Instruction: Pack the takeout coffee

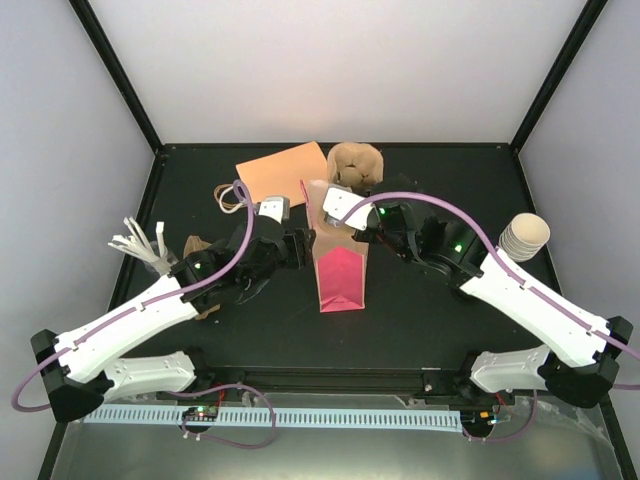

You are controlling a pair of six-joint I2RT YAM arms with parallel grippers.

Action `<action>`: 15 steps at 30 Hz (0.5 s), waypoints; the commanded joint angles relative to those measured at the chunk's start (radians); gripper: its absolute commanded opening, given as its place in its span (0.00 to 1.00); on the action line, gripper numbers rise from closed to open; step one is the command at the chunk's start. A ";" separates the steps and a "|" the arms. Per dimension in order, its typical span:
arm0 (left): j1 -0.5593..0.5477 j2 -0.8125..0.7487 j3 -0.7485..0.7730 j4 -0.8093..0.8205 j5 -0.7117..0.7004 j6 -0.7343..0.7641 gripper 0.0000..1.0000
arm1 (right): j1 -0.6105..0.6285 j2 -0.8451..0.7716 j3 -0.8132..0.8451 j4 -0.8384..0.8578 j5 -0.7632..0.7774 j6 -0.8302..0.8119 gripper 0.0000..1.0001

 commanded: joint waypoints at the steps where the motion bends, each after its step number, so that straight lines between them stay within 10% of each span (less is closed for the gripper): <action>1: -0.007 0.008 0.051 0.000 -0.029 0.026 0.64 | 0.016 0.004 -0.024 0.001 0.044 -0.010 0.26; 15: -0.007 -0.002 0.060 -0.026 -0.051 0.055 0.29 | 0.075 0.014 0.007 -0.260 -0.047 0.084 0.26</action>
